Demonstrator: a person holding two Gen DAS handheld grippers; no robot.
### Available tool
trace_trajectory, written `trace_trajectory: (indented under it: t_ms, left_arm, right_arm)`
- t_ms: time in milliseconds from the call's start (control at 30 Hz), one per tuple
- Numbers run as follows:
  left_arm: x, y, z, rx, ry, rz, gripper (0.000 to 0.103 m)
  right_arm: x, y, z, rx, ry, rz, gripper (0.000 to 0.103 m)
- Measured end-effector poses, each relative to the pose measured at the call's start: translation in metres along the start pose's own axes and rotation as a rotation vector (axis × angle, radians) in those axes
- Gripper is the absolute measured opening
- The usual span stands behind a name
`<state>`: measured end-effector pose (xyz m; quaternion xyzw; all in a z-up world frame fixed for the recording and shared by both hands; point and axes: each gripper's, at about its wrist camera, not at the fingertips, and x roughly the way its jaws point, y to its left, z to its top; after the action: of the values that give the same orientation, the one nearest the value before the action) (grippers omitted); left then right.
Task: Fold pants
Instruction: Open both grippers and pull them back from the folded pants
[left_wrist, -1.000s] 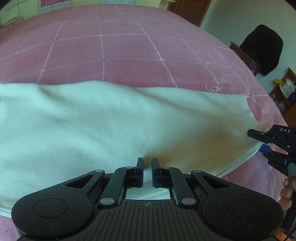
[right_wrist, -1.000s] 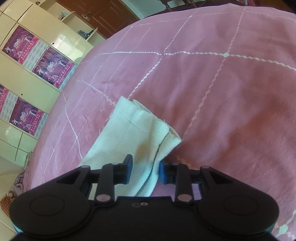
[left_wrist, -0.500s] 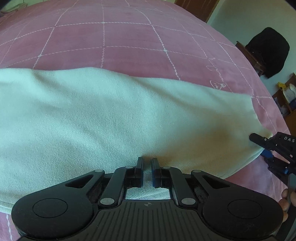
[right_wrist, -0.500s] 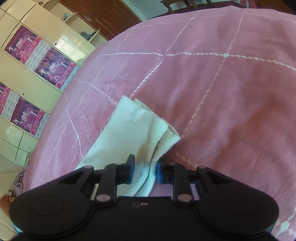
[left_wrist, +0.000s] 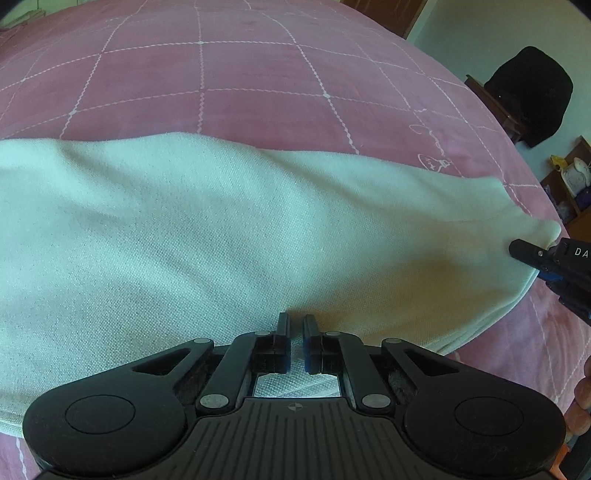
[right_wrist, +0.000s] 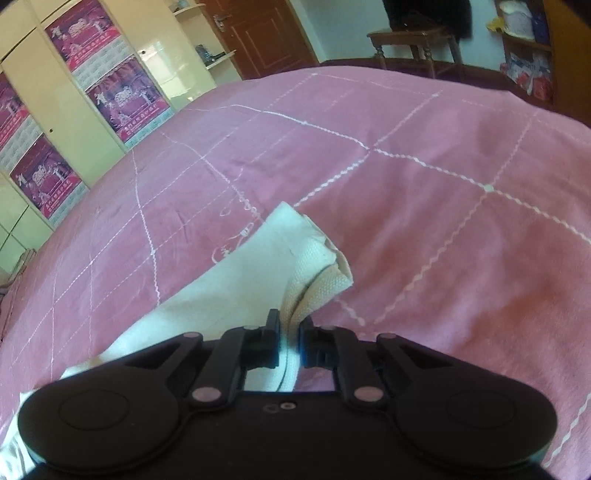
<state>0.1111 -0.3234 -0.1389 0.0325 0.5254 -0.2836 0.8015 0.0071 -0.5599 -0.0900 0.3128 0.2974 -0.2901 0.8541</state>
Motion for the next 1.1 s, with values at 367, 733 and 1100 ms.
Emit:
trace_trajectory:
  t_ms: [367, 733, 1100]
  left_arm:
    - [-0.054, 0.073, -0.001, -0.022, -0.072, 0.062, 0.007]
    - [-0.103, 0.220, -0.043, -0.279, -0.106, 0.187, 0.007]
    - [-0.107, 0.232, -0.046, -0.402, -0.086, -0.008, 0.007]
  right_arm:
    - [-0.025, 0.077, 0.006, -0.126, -0.032, 0.121, 0.009]
    - [-0.033, 0.227, -0.080, -0.368, 0.105, 0.415, 0.010]
    - [-0.025, 0.251, -0.142, -0.420, 0.300, 0.427, 0.062]
